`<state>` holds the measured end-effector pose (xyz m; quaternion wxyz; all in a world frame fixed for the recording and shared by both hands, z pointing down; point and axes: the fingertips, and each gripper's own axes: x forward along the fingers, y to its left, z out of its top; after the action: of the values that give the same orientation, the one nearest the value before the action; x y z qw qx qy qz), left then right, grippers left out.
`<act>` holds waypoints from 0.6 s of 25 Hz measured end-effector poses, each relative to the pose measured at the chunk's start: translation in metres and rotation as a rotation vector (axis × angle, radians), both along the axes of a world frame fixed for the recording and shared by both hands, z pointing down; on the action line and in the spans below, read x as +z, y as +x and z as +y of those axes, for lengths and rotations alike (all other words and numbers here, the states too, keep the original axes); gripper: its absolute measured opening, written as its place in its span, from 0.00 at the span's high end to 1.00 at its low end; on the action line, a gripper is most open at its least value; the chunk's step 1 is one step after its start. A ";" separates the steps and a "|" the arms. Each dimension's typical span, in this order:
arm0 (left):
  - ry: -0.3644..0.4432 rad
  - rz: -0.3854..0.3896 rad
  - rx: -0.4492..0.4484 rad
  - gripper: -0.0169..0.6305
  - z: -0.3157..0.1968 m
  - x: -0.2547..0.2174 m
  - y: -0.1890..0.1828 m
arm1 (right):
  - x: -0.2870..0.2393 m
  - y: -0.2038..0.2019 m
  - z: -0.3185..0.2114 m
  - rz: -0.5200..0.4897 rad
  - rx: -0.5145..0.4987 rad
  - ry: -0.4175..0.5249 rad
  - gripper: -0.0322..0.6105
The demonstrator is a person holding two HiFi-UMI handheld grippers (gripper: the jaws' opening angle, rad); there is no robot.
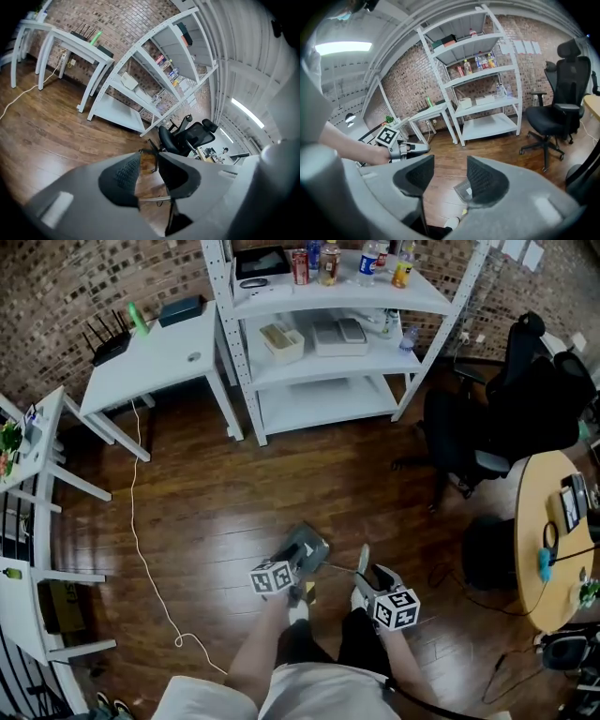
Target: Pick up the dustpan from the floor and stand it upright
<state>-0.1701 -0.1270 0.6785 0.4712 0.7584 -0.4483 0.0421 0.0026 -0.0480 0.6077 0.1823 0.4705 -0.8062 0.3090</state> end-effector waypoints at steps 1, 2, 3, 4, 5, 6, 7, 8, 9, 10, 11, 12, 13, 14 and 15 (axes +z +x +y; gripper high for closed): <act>0.007 0.000 -0.005 0.77 0.010 -0.004 -0.005 | -0.008 0.001 0.003 -0.008 0.007 0.019 0.63; 0.015 -0.002 -0.011 0.77 0.020 -0.008 -0.010 | -0.016 0.003 0.006 -0.018 0.013 0.038 0.63; 0.023 -0.005 -0.019 0.77 0.031 -0.013 -0.014 | -0.022 0.006 0.010 -0.027 0.015 0.053 0.63; 0.031 -0.007 -0.030 0.77 0.041 -0.017 -0.017 | -0.027 0.011 0.014 -0.034 0.014 0.065 0.63; 0.041 -0.009 -0.044 0.77 0.053 -0.022 -0.018 | -0.031 0.018 0.020 -0.037 0.008 0.074 0.63; 0.052 -0.012 -0.059 0.77 0.065 -0.029 -0.018 | -0.034 0.024 0.026 -0.038 -0.001 0.081 0.63; 0.068 -0.019 -0.077 0.77 0.078 -0.036 -0.018 | -0.038 0.031 0.033 -0.041 -0.013 0.090 0.63; 0.088 -0.027 -0.095 0.77 0.092 -0.045 -0.017 | -0.043 0.037 0.040 -0.050 -0.026 0.102 0.63; 0.112 -0.037 -0.115 0.77 0.106 -0.055 -0.016 | -0.049 0.042 0.048 -0.063 -0.041 0.120 0.63; 0.139 -0.049 -0.136 0.77 0.120 -0.065 -0.013 | -0.057 0.047 0.055 -0.078 -0.060 0.143 0.63; 0.169 -0.066 -0.156 0.77 0.134 -0.074 -0.009 | -0.066 0.052 0.063 -0.093 -0.084 0.169 0.63; 0.200 -0.086 -0.175 0.77 0.149 -0.084 -0.004 | -0.075 0.058 0.073 -0.107 -0.113 0.198 0.63; 0.233 -0.109 -0.193 0.76 0.166 -0.094 0.004 | -0.084 0.065 0.086 -0.121 -0.146 0.227 0.63; 0.268 -0.133 -0.214 0.76 0.184 -0.106 0.013 | -0.093 0.074 0.100 -0.134 -0.180 0.255 0.63; 0.309 -0.156 -0.238 0.76 0.203 -0.120 0.024 | -0.101 0.085 0.116 -0.148 -0.211 0.281 0.63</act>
<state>-0.1459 0.0757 0.5587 0.3148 0.7577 -0.5710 -0.0248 0.0879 0.0680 0.5067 0.0866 0.3801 -0.8974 0.2065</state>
